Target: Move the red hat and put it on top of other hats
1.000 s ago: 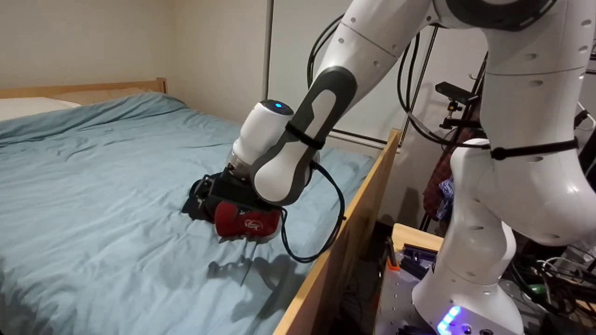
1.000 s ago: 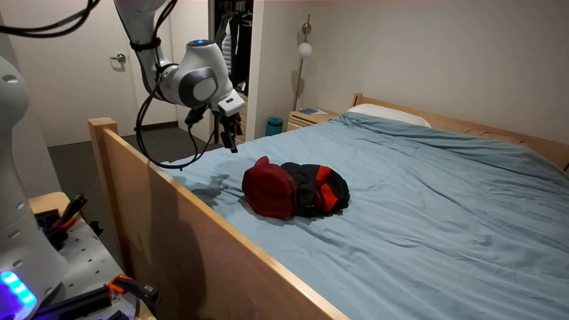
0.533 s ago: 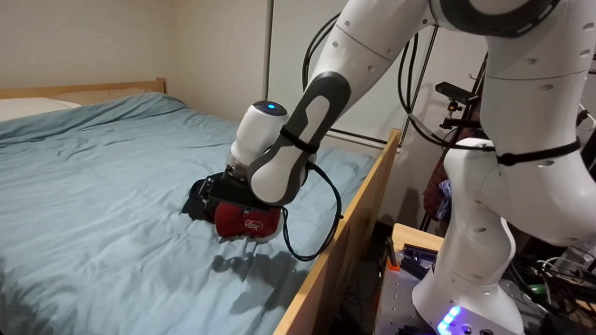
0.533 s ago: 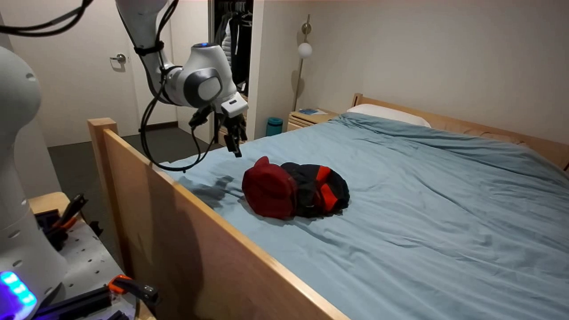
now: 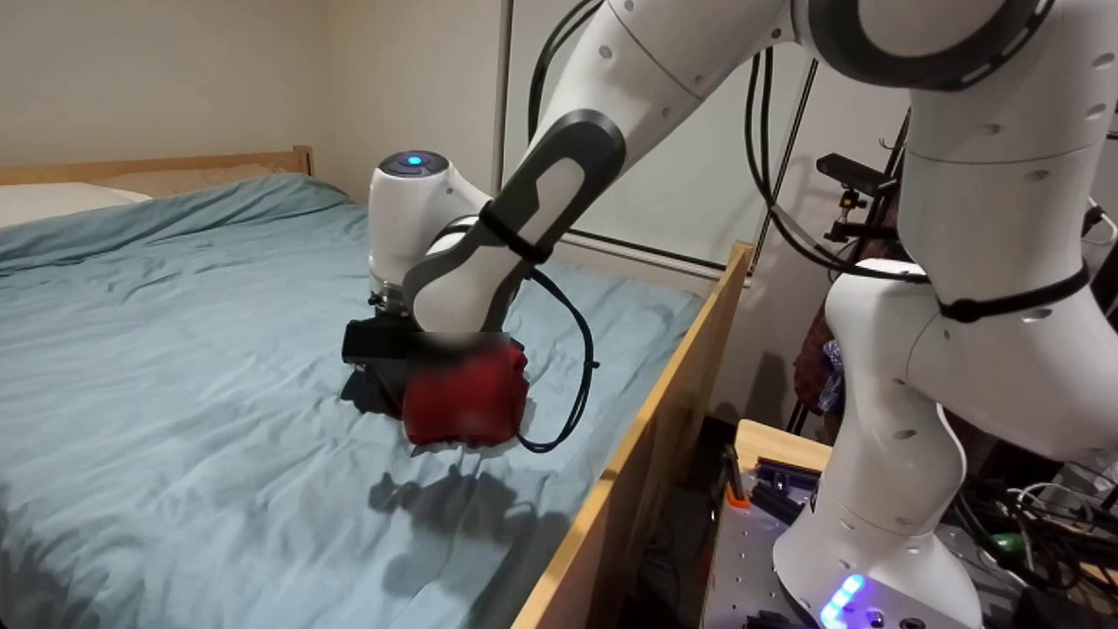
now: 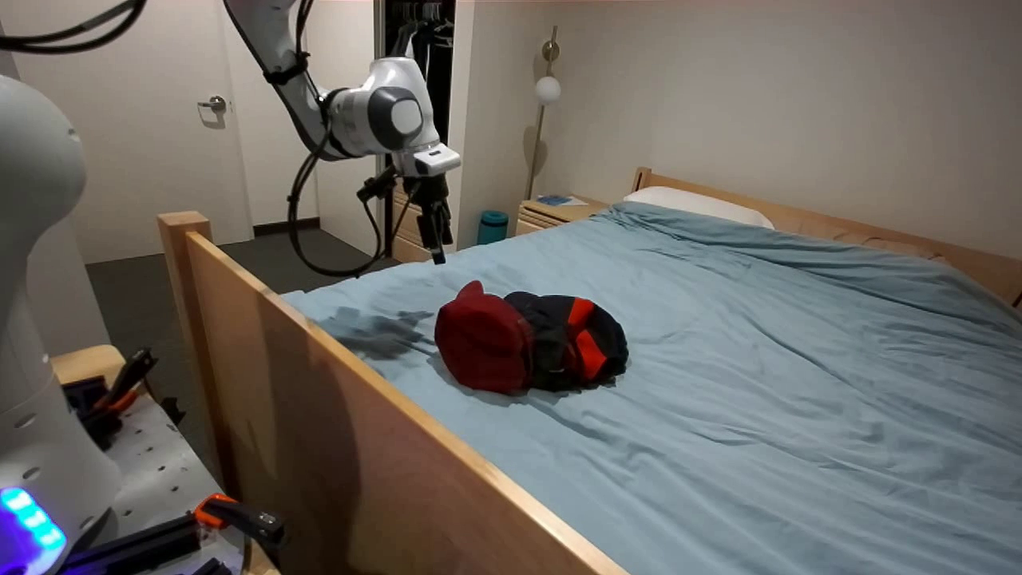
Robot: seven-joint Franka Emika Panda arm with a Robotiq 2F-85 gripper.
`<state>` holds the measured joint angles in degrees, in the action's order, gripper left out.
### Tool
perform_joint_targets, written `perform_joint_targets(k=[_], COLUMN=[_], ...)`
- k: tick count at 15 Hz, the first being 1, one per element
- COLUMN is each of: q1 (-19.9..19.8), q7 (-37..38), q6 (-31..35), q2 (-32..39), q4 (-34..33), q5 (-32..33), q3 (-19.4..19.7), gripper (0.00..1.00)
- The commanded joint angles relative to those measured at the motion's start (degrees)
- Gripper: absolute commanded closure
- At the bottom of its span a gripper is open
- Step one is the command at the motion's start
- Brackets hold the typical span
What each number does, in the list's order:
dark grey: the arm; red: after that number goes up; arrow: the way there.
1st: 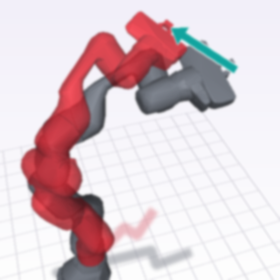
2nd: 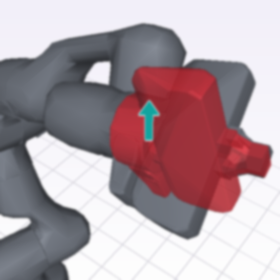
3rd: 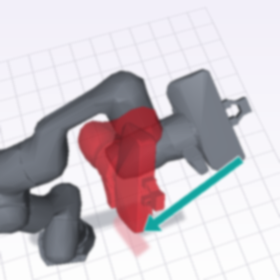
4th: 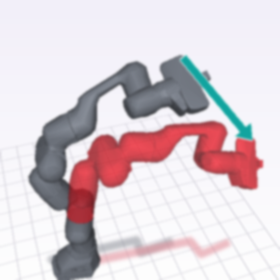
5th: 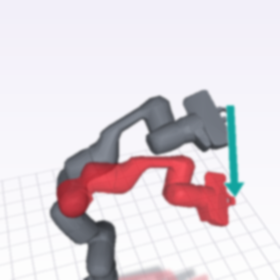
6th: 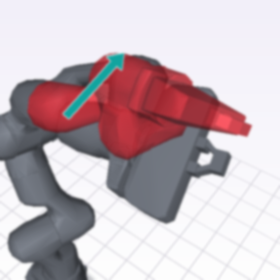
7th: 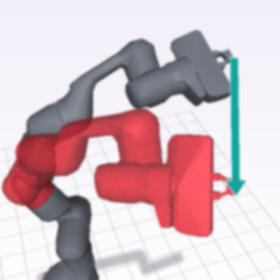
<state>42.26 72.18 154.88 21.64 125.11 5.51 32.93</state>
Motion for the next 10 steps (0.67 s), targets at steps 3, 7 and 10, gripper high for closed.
perform_joint_targets(k=[3, 7, 10], q1=[-7.95, -16.49, -20.56], q7=[11.73, 13.32, 13.20], q6=[-17.56, -22.20, -20.57], q2=[2.03, 2.64, 1.82], q4=[-9.24, -11.38, -10.24], q5=[13.22, 15.78, 16.50], q3=[-6.60, -15.32, -19.65], gripper=[0.00, 0.00, 0.00])
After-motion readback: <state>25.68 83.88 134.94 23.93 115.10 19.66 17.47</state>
